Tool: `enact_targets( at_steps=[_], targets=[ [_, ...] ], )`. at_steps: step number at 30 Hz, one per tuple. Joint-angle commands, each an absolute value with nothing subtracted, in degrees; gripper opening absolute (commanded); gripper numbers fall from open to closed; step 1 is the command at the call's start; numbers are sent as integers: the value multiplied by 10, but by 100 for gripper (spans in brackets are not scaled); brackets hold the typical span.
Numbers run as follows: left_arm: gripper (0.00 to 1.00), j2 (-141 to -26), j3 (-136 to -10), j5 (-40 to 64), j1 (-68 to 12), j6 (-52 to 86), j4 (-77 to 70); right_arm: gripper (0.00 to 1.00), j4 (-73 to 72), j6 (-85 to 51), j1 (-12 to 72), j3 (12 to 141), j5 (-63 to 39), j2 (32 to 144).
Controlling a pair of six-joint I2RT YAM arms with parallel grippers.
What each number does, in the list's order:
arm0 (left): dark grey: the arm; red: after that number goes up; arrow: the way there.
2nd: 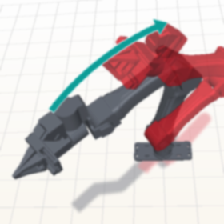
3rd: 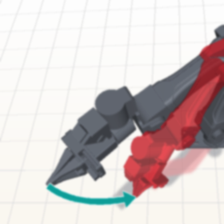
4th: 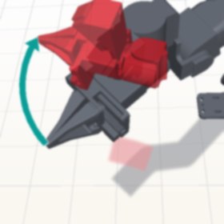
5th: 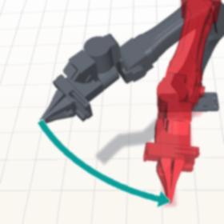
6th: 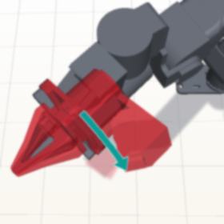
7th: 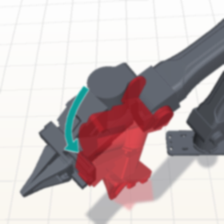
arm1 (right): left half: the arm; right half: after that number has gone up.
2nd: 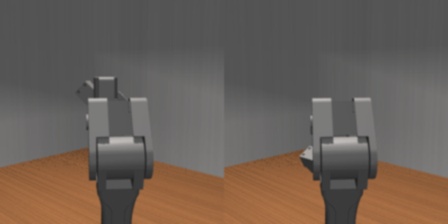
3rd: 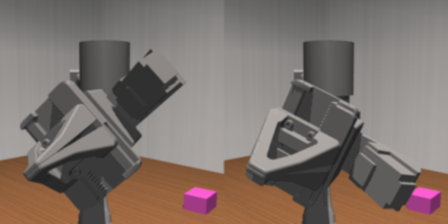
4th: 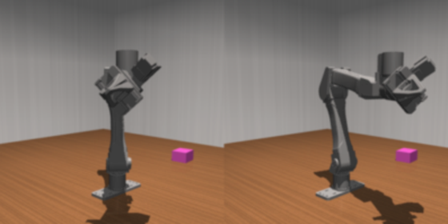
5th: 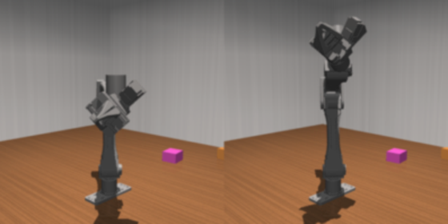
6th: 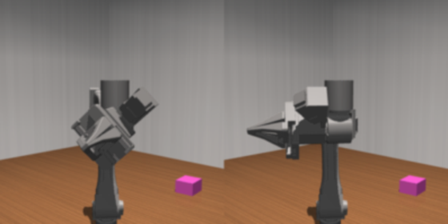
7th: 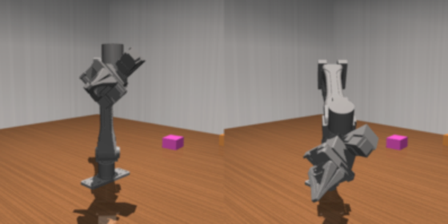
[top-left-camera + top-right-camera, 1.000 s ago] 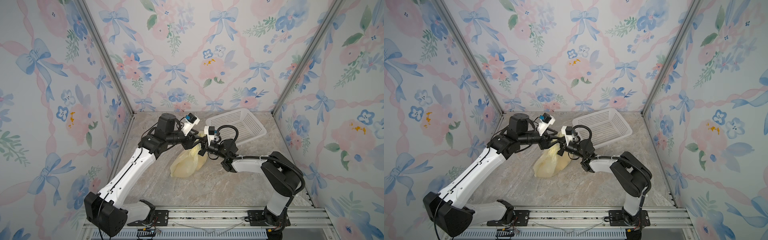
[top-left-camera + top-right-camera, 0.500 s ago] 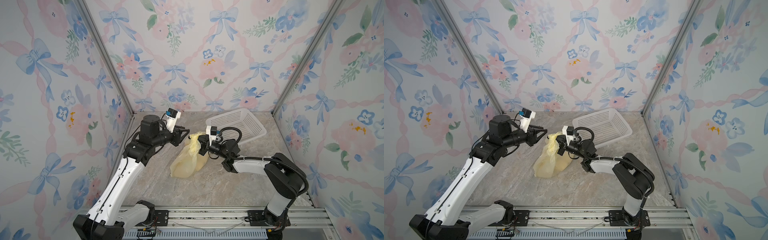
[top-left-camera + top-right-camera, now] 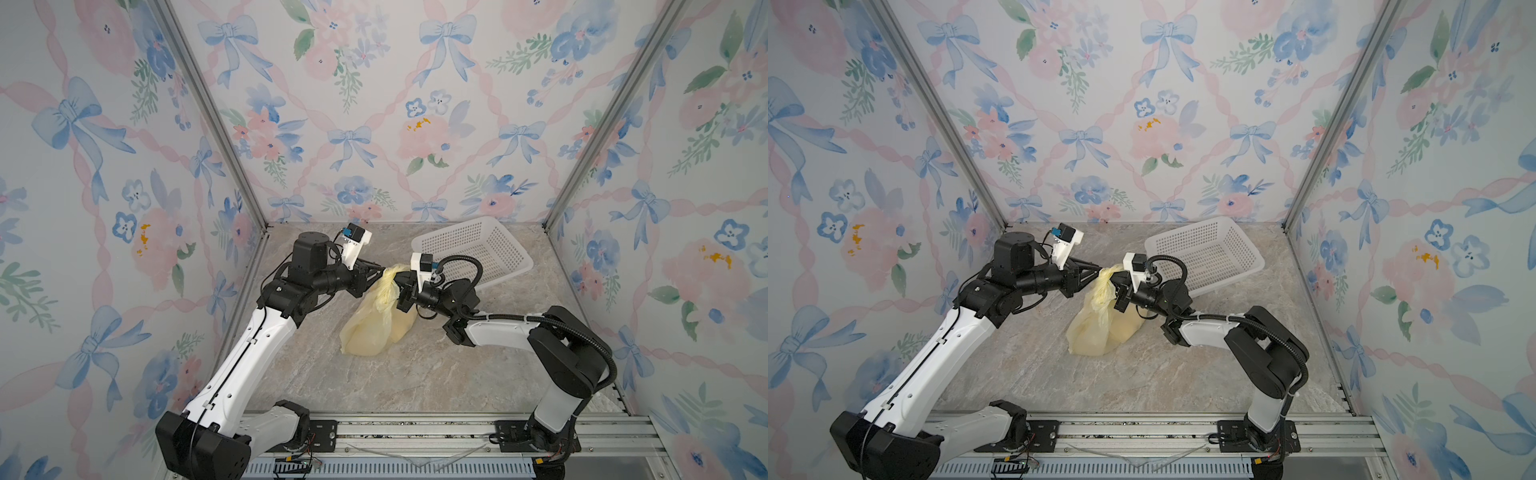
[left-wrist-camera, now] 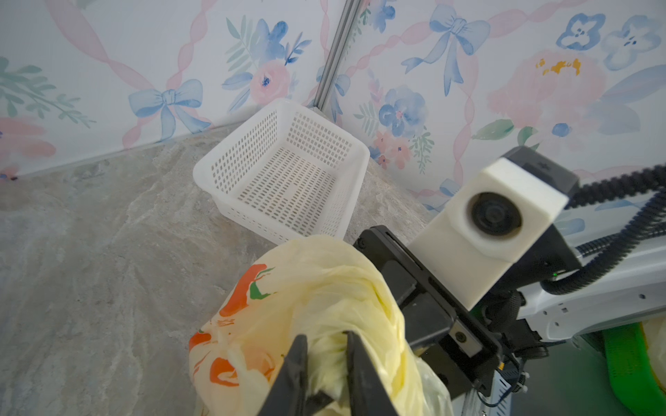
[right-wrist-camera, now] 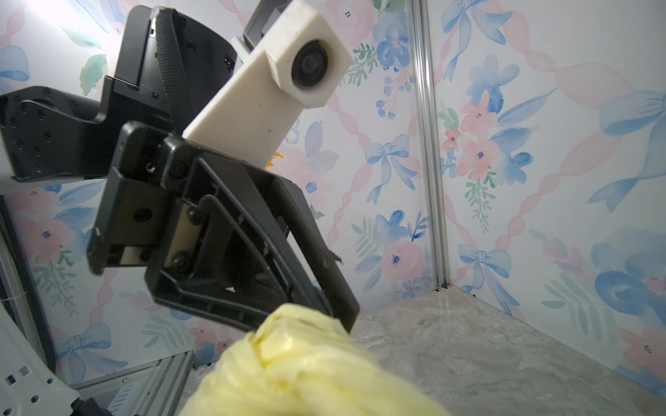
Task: Place the pears into plastic bags & tie knots
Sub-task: Tie the plastic bag at the center of the board.
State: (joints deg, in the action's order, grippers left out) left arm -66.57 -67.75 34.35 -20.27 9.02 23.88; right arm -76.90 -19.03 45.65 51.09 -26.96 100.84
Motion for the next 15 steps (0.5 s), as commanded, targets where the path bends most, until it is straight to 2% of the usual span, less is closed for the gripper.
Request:
enact_targets(
  at_steps=[1,4,7,9,15],
  targets=[
    [12,-676,-671,373,-221,75,259,2,-794,-196,468,526,-269,1006],
    [1,-673,-673,373,-223,68,259,15,-785,-194,467,520,-259,1000],
    [0,-666,-676,365,-223,61,259,30,-775,-194,467,515,-255,994],
    [0,-657,-682,332,-223,58,258,34,-773,-193,467,508,-252,990],
    [0,-626,-709,231,-222,35,259,33,-761,-186,465,488,-247,978]
  ],
)
